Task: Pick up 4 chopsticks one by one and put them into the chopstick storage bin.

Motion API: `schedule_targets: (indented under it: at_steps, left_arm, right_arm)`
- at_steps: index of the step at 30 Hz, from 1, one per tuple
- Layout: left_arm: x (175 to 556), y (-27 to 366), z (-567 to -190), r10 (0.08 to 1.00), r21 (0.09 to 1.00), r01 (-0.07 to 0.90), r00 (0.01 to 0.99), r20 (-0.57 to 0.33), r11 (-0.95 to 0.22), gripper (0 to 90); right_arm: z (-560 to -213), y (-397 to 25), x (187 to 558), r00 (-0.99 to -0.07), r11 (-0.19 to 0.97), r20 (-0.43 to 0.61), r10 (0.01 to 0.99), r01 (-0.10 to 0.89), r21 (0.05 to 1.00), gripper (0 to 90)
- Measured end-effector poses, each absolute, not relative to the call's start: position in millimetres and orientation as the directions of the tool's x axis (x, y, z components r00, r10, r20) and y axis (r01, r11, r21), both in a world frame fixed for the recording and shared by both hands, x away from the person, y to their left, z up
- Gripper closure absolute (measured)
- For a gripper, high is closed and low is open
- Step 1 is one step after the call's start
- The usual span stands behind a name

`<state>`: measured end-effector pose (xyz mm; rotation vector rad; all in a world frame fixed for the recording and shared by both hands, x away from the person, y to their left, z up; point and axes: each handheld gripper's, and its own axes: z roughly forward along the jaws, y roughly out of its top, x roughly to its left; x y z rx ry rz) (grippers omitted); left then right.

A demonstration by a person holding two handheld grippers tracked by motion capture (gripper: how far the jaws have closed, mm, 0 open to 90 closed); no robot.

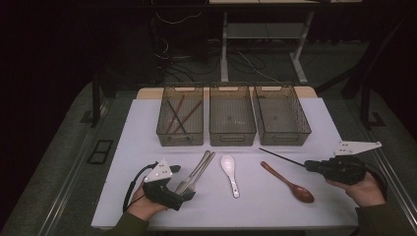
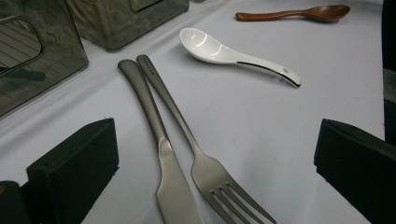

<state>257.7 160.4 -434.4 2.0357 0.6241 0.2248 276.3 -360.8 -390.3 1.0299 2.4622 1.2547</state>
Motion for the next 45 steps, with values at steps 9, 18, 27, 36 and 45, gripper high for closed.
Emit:
schedule_targets:
  at_steps: [9,18,27,36,45]
  left_arm:
    - [257.8,160.1,-434.8,0.515,0.847,0.338,0.853,-0.091,-0.41,0.0]
    - [258.0,161.2,-434.9,0.517,0.846,0.339,0.851,-0.09,-0.412,0.0]
    - [257.9,160.3,-435.4,0.516,0.845,0.339,0.852,-0.09,-0.413,0.0]
    - [258.5,161.1,-434.8,0.517,0.848,0.336,0.851,-0.088,-0.41,0.0]
    - [259.7,161.2,-435.7,0.52,0.845,0.342,0.849,-0.092,-0.41,0.0]
  right_arm:
    - [-382.1,-349.0,285.7,-0.762,0.399,0.135,0.633,0.471,0.787,85.1]
    - [-372.9,-336.1,295.9,-0.776,0.383,0.142,0.614,0.45,0.806,85.1]
    - [-363.1,-318.0,307.9,-0.794,0.373,0.138,0.592,0.422,0.826,85.0]
    - [-358.1,-301.4,319.1,-0.803,0.369,0.136,0.581,0.409,0.835,85.1]
    - [-354.1,-285.7,328.5,-0.805,0.366,0.13,0.579,0.399,0.841,85.1]
